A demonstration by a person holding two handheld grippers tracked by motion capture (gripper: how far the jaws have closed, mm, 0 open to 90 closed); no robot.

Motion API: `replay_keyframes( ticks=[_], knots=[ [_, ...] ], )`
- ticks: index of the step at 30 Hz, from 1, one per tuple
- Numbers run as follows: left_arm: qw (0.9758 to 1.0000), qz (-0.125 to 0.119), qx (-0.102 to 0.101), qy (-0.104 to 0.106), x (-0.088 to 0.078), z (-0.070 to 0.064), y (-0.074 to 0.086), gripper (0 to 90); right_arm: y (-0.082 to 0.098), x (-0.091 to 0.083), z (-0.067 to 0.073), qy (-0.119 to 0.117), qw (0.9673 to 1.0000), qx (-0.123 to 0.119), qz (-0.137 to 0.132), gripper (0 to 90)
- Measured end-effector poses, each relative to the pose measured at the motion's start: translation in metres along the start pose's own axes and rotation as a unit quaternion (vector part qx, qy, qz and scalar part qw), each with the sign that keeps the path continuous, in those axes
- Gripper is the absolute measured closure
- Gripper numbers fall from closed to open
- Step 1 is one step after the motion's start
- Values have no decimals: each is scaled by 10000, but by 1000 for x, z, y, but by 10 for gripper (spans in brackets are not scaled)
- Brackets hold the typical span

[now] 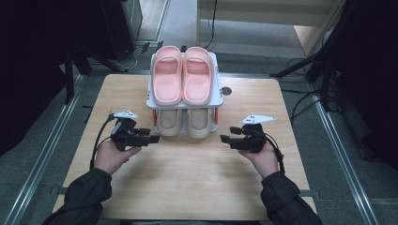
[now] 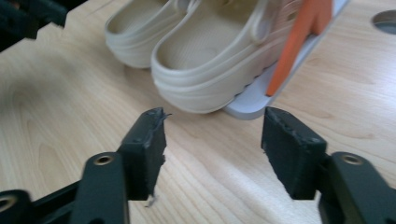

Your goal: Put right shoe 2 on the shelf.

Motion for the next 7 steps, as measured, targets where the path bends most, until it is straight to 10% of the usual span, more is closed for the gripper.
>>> replay_keyframes(
  ticks=[7],
  knots=[
    [10000, 17, 39, 16, 3, -3, 1, 370, -4, 4, 3, 136, 9997, -177, -139, 300]
  ],
)
Point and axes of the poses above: each handheld gripper's, and its own axes: x roughly forward along the jaws, y roughly out of its underside, z roughly to its left, the point moved 10 cm from there along x, roughly forward along the jaws, and after that the axes turned 10 degrees about z, right-handed, at the moved point
